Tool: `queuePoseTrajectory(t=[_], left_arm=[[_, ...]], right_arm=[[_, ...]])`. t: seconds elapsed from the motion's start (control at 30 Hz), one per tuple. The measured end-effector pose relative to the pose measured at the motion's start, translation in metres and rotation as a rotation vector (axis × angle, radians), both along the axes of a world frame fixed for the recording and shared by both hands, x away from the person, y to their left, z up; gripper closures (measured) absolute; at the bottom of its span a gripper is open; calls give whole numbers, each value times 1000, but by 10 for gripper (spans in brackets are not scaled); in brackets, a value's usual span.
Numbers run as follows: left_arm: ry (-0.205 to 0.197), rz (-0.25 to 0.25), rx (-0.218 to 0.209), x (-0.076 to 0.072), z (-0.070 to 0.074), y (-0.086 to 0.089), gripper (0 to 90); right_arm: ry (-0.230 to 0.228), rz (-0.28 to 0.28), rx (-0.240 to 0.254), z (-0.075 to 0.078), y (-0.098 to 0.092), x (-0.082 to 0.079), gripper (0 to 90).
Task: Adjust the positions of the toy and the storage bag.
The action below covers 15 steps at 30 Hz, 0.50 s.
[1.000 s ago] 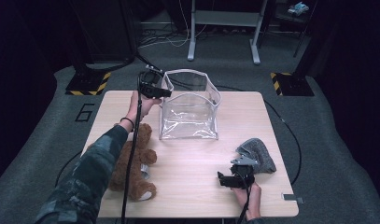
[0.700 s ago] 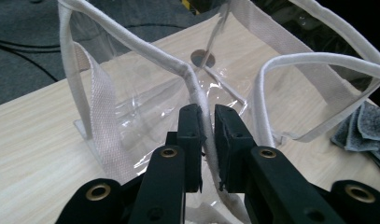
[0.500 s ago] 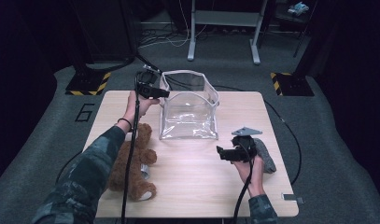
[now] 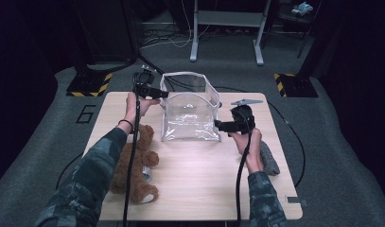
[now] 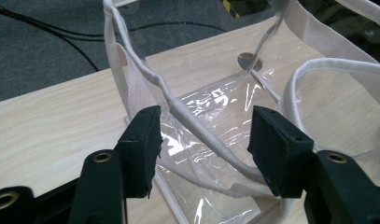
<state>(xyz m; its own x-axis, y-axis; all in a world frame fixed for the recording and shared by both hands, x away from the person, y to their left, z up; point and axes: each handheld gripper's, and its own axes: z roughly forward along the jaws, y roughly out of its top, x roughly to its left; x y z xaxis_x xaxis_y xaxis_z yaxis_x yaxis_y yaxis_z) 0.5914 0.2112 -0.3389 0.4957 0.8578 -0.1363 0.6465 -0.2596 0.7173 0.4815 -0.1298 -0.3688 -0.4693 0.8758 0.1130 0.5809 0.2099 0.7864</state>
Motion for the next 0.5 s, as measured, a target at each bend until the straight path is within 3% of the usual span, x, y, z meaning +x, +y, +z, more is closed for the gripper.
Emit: queuePoseTrajectory(t=[0.2, 0.4, 0.5], left_arm=[[6, 10, -4, 2, -2, 2, 431], [14, 17, -8, 4, -4, 4, 515], [15, 18, -15, 5, -6, 6, 551]], right_arm=[[-1, -22, 57, 19, 3, 21, 186], [3, -65, 88, 33, 5, 42, 352], [20, -82, 71, 32, 8, 54, 452]])
